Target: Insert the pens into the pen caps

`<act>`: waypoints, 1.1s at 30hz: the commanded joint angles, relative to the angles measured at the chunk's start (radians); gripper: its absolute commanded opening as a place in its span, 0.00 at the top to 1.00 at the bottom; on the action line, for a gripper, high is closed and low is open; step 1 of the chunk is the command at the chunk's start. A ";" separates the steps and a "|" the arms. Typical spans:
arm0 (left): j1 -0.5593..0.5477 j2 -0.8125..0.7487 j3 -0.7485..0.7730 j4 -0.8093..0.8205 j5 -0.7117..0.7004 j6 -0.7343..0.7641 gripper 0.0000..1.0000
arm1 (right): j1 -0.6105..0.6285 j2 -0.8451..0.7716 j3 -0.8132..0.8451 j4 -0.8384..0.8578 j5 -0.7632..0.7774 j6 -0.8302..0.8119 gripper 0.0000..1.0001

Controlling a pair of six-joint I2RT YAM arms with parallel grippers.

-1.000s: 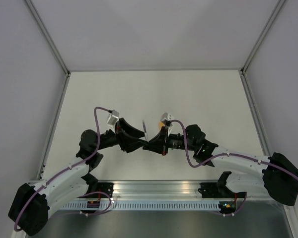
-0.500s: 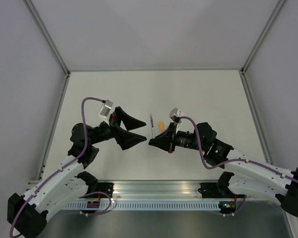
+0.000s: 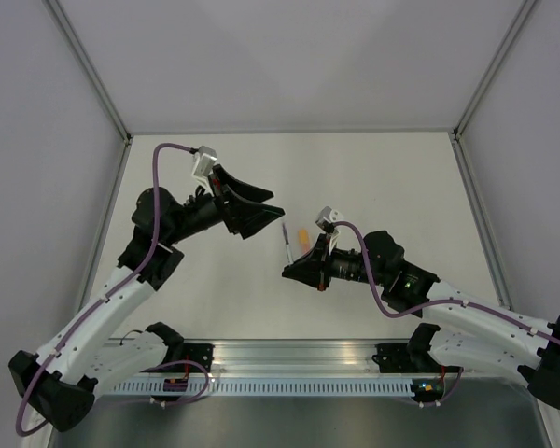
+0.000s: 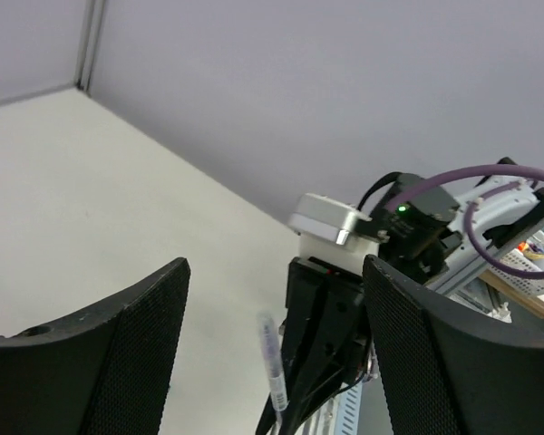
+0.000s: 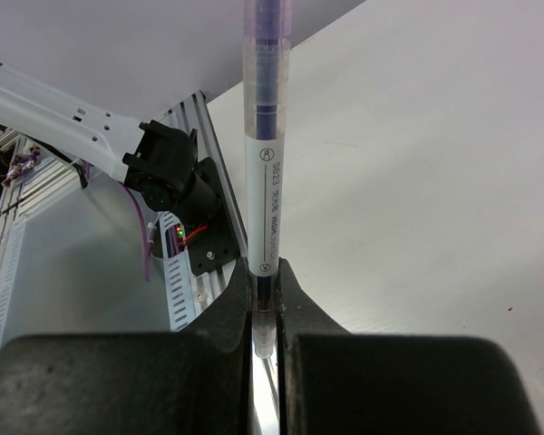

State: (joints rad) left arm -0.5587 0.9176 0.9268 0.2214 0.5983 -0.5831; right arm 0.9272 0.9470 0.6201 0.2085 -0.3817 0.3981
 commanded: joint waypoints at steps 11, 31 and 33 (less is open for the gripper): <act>-0.003 0.076 0.007 -0.014 0.027 -0.026 0.52 | 0.002 -0.001 0.029 0.022 0.012 -0.002 1.00; -0.003 0.055 -0.132 0.147 0.141 -0.103 0.66 | 0.004 0.018 0.029 0.031 0.035 0.005 1.00; -0.003 0.055 -0.138 0.150 0.143 -0.103 0.66 | 0.002 0.016 0.029 0.034 0.037 0.007 1.00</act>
State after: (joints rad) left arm -0.5587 0.9909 0.8005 0.3168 0.7094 -0.6586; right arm 0.9276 0.9634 0.6201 0.2024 -0.3588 0.3992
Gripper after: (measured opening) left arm 0.343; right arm 0.055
